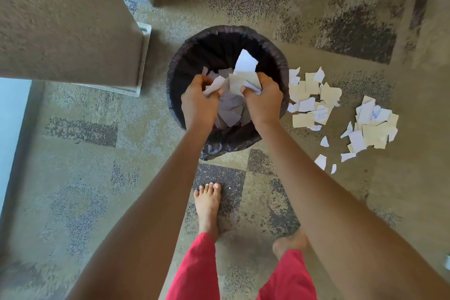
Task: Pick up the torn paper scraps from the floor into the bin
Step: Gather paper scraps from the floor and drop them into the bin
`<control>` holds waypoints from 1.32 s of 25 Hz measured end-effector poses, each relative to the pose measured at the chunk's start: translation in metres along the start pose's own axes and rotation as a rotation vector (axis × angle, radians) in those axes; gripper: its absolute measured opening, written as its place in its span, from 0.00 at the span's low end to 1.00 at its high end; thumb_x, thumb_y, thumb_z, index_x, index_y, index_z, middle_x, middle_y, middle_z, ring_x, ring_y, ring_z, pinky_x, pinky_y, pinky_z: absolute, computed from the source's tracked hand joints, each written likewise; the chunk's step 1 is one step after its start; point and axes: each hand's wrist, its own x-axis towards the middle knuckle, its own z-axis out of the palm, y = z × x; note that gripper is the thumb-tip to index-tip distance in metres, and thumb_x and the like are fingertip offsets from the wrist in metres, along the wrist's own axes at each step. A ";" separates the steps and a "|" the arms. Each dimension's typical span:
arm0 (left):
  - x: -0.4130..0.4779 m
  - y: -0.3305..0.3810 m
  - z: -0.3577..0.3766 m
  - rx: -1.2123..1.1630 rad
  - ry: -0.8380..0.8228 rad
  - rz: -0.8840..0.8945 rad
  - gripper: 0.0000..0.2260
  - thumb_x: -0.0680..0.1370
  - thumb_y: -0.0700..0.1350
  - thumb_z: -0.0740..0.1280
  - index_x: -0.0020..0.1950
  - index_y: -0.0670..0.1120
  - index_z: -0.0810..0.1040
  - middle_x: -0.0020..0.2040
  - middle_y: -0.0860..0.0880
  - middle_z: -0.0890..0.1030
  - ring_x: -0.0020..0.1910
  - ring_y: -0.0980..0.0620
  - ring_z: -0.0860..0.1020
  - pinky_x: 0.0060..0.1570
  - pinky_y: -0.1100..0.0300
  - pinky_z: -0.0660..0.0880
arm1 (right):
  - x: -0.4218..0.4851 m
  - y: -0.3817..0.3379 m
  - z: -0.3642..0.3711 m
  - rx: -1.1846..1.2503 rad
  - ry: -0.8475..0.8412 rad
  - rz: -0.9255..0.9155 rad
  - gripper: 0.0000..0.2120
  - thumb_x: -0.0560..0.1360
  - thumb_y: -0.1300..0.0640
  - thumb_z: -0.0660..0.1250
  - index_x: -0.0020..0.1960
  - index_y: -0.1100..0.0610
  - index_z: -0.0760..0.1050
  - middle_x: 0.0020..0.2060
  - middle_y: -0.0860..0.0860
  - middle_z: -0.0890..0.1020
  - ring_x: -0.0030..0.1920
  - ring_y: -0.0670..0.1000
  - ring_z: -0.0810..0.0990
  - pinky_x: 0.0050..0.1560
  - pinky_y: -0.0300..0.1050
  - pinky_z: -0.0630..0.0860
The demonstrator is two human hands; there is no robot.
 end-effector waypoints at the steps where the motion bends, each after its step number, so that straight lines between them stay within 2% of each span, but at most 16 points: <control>1: 0.000 0.000 0.002 0.014 -0.006 0.002 0.08 0.74 0.45 0.73 0.50 0.48 0.77 0.41 0.54 0.78 0.38 0.55 0.77 0.32 0.67 0.69 | 0.000 0.002 0.002 -0.020 0.002 0.011 0.08 0.71 0.63 0.67 0.50 0.61 0.79 0.44 0.59 0.81 0.44 0.57 0.80 0.43 0.49 0.79; 4: -0.001 0.000 0.007 0.056 -0.018 0.002 0.08 0.74 0.45 0.72 0.52 0.48 0.78 0.43 0.53 0.79 0.40 0.54 0.77 0.37 0.62 0.72 | 0.000 0.006 0.001 -0.030 -0.005 0.070 0.10 0.71 0.64 0.66 0.51 0.61 0.79 0.43 0.58 0.82 0.42 0.55 0.80 0.40 0.47 0.78; 7: -0.005 0.001 0.012 0.082 -0.029 0.001 0.09 0.74 0.46 0.73 0.52 0.48 0.78 0.44 0.52 0.80 0.41 0.54 0.77 0.39 0.61 0.71 | -0.002 0.010 0.002 -0.084 -0.030 0.087 0.10 0.72 0.65 0.66 0.52 0.61 0.79 0.42 0.57 0.82 0.42 0.56 0.80 0.37 0.41 0.72; 10: -0.010 0.001 0.017 0.103 -0.030 -0.010 0.13 0.73 0.47 0.74 0.54 0.47 0.77 0.48 0.51 0.80 0.45 0.52 0.77 0.43 0.58 0.73 | -0.004 0.011 0.003 -0.113 -0.041 0.082 0.09 0.72 0.63 0.68 0.52 0.61 0.77 0.44 0.58 0.83 0.46 0.58 0.81 0.40 0.41 0.71; 14: -0.011 -0.001 0.021 0.146 -0.032 -0.013 0.15 0.71 0.50 0.75 0.56 0.50 0.77 0.53 0.51 0.81 0.54 0.49 0.77 0.53 0.48 0.77 | -0.008 0.006 -0.002 -0.043 -0.052 0.076 0.15 0.71 0.63 0.70 0.58 0.60 0.78 0.51 0.55 0.84 0.53 0.54 0.81 0.51 0.41 0.75; 17: -0.016 0.006 0.022 0.113 0.022 -0.006 0.16 0.72 0.47 0.74 0.58 0.50 0.76 0.55 0.51 0.80 0.57 0.48 0.74 0.55 0.47 0.75 | -0.008 0.002 -0.014 0.058 0.002 0.012 0.14 0.71 0.65 0.70 0.56 0.60 0.78 0.49 0.54 0.84 0.51 0.52 0.82 0.54 0.46 0.79; 18: -0.020 0.012 0.023 0.087 0.056 0.018 0.15 0.73 0.46 0.73 0.58 0.50 0.76 0.55 0.51 0.80 0.57 0.48 0.73 0.54 0.51 0.74 | -0.008 0.000 -0.022 0.115 0.027 -0.004 0.13 0.71 0.67 0.69 0.55 0.60 0.78 0.47 0.54 0.84 0.49 0.51 0.82 0.53 0.45 0.79; 21: -0.038 0.041 0.031 -0.007 0.164 0.143 0.12 0.75 0.45 0.70 0.58 0.49 0.77 0.55 0.53 0.79 0.56 0.51 0.71 0.51 0.60 0.69 | -0.003 0.001 -0.052 0.257 0.151 -0.062 0.11 0.71 0.69 0.68 0.52 0.60 0.79 0.42 0.53 0.84 0.45 0.47 0.82 0.48 0.36 0.78; 25: -0.060 0.082 0.066 -0.046 0.243 0.538 0.08 0.76 0.42 0.68 0.55 0.46 0.78 0.51 0.51 0.79 0.53 0.49 0.73 0.53 0.57 0.71 | 0.015 0.030 -0.099 0.347 0.292 -0.072 0.09 0.71 0.68 0.68 0.50 0.61 0.78 0.42 0.53 0.83 0.43 0.50 0.81 0.40 0.30 0.74; 27: -0.073 0.097 0.098 -0.027 0.185 0.746 0.07 0.76 0.39 0.68 0.53 0.44 0.80 0.49 0.49 0.80 0.50 0.48 0.74 0.51 0.59 0.70 | 0.029 0.061 -0.123 0.336 0.321 -0.032 0.10 0.71 0.67 0.67 0.51 0.60 0.78 0.43 0.53 0.83 0.44 0.53 0.81 0.39 0.31 0.74; 29: -0.088 0.103 0.143 -0.005 0.039 0.840 0.08 0.76 0.38 0.67 0.54 0.44 0.80 0.50 0.49 0.80 0.50 0.47 0.74 0.50 0.58 0.71 | 0.042 0.100 -0.146 0.298 0.323 0.024 0.12 0.70 0.67 0.67 0.52 0.60 0.77 0.44 0.53 0.83 0.45 0.54 0.80 0.42 0.34 0.75; 31: -0.098 0.096 0.192 0.051 -0.124 0.810 0.10 0.75 0.38 0.66 0.56 0.44 0.79 0.52 0.49 0.80 0.52 0.47 0.75 0.51 0.53 0.73 | 0.052 0.138 -0.164 0.217 0.302 0.075 0.13 0.69 0.66 0.67 0.53 0.59 0.77 0.46 0.53 0.82 0.45 0.53 0.80 0.45 0.38 0.77; 33: -0.092 0.077 0.240 0.135 -0.224 0.686 0.12 0.75 0.38 0.67 0.58 0.45 0.77 0.55 0.48 0.79 0.54 0.46 0.75 0.53 0.48 0.74 | 0.065 0.177 -0.175 0.105 0.265 0.134 0.14 0.68 0.63 0.69 0.53 0.56 0.76 0.46 0.50 0.82 0.45 0.50 0.79 0.47 0.46 0.78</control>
